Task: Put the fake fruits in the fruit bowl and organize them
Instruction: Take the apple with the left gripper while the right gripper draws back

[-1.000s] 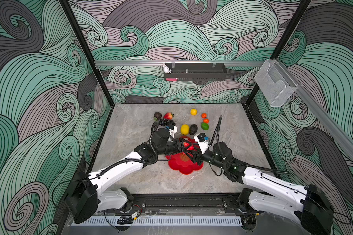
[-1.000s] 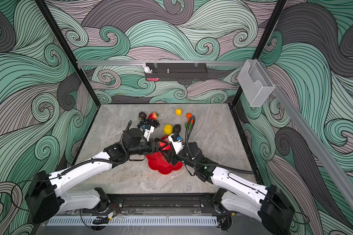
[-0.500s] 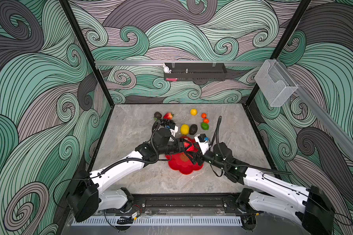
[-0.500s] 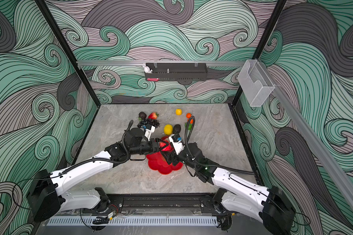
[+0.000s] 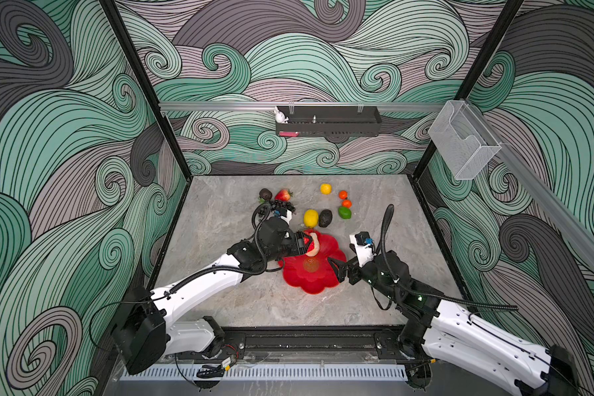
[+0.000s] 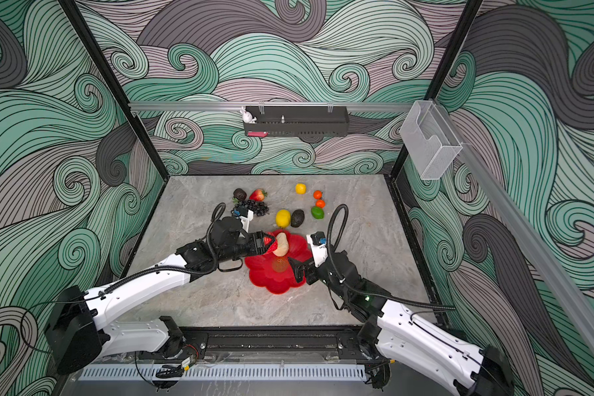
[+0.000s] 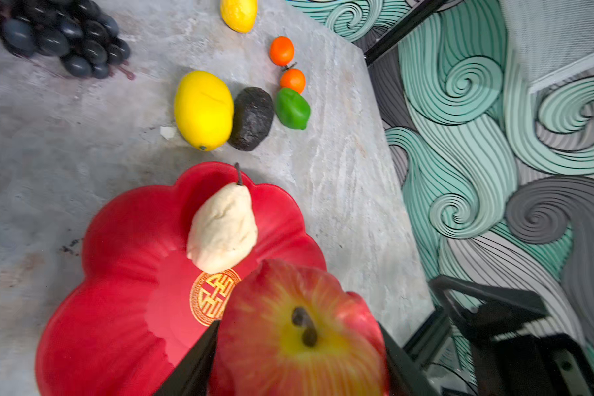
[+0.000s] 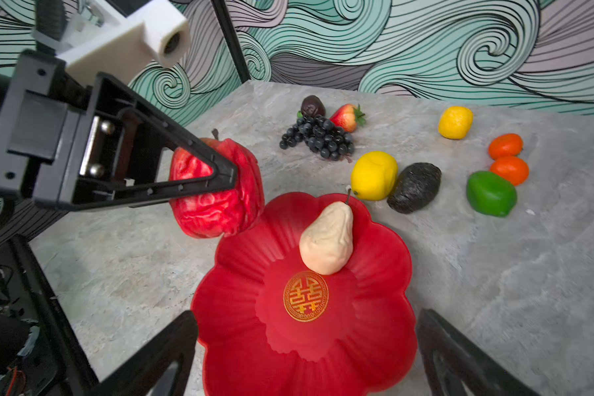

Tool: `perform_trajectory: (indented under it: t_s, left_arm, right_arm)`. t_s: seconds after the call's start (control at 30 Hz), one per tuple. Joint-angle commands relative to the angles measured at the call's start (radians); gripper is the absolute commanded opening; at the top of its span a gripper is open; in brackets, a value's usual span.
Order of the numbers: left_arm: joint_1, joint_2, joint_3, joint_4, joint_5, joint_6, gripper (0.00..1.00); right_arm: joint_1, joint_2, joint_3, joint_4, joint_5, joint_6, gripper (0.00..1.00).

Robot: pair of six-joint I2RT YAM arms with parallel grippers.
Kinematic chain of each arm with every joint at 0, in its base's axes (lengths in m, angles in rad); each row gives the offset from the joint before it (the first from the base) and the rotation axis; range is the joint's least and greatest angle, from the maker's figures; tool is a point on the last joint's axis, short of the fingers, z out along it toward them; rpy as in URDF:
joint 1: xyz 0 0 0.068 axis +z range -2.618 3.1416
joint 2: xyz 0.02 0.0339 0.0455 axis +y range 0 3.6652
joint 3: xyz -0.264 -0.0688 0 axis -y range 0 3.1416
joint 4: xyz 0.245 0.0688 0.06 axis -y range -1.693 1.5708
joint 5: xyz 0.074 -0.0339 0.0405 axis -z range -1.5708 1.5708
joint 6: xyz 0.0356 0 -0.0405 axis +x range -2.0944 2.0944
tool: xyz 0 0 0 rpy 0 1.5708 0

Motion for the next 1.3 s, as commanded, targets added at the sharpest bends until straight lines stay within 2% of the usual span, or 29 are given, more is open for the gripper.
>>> perform_trajectory:
  t_s: [0.0,0.23,0.57,1.27]
  left_arm:
    - [-0.041,0.061,0.010,-0.020,-0.129,0.076,0.61]
    - [-0.104,0.188,0.013,0.007,-0.287,0.104,0.61]
    - [-0.143,0.303,-0.006,0.060,-0.397,0.037,0.63]
    - [-0.144,0.394,-0.062,0.164,-0.430,-0.025,0.64]
  right_arm:
    - [-0.001,-0.028,-0.026,-0.059,0.083,0.055,1.00]
    - [-0.002,-0.033,-0.038,-0.063,0.097,0.076,1.00]
    - [-0.002,-0.026,-0.038,-0.053,0.097,0.061,1.00]
    - [-0.001,0.014,-0.048,-0.023,0.079,0.077,1.00]
